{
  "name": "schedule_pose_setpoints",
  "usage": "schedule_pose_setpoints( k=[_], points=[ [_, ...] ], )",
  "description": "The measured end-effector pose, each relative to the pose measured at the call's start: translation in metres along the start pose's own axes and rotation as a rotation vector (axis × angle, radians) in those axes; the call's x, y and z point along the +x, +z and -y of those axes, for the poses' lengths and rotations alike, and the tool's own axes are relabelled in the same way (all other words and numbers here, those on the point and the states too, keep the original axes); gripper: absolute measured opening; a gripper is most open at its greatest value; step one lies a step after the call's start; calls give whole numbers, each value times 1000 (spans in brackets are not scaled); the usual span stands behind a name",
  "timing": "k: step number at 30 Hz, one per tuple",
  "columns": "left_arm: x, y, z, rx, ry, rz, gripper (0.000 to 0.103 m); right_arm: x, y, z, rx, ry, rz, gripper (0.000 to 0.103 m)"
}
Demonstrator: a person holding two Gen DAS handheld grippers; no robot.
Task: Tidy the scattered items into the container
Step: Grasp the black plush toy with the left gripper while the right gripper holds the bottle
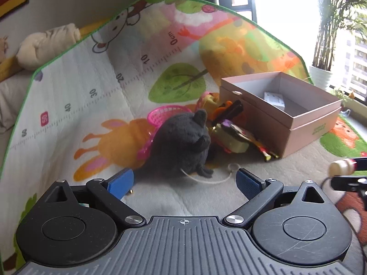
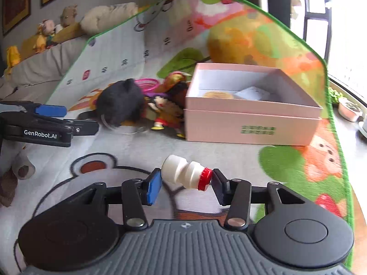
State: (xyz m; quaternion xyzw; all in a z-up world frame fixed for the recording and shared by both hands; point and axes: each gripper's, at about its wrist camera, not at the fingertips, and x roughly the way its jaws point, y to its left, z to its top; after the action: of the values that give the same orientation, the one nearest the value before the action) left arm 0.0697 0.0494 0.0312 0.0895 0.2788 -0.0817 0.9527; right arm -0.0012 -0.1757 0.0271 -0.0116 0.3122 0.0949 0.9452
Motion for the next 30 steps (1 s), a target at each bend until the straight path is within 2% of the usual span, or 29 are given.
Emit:
schedule_pose_setpoints(
  k=[3, 7, 8, 9, 10, 18, 23, 30],
  points=[
    [27, 11, 6, 28, 50, -11, 99, -2, -5, 22, 31, -52, 14, 47],
    [50, 19, 11, 50, 99, -21, 98, -1, -13, 30, 20, -97, 48, 47],
    [52, 20, 12, 58, 104, -21, 95, 1, -14, 31, 22, -92, 47, 47],
    [54, 20, 13, 68, 105, -22, 84, 1, -14, 32, 27, -81, 48, 47],
    [55, 20, 14, 78, 100, -26, 77, -1, -13, 33, 29, -78, 56, 47],
    [42, 17, 17, 88, 98, -40, 72, 2, -14, 36, 45, -55, 41, 47],
    [-2, 6, 30, 120, 25, -30, 71, 1, -15, 39, 66, -40, 44, 47],
    [-52, -21, 62, 141, -186, -73, 72, 1, -15, 41, 74, -37, 42, 47]
  ],
)
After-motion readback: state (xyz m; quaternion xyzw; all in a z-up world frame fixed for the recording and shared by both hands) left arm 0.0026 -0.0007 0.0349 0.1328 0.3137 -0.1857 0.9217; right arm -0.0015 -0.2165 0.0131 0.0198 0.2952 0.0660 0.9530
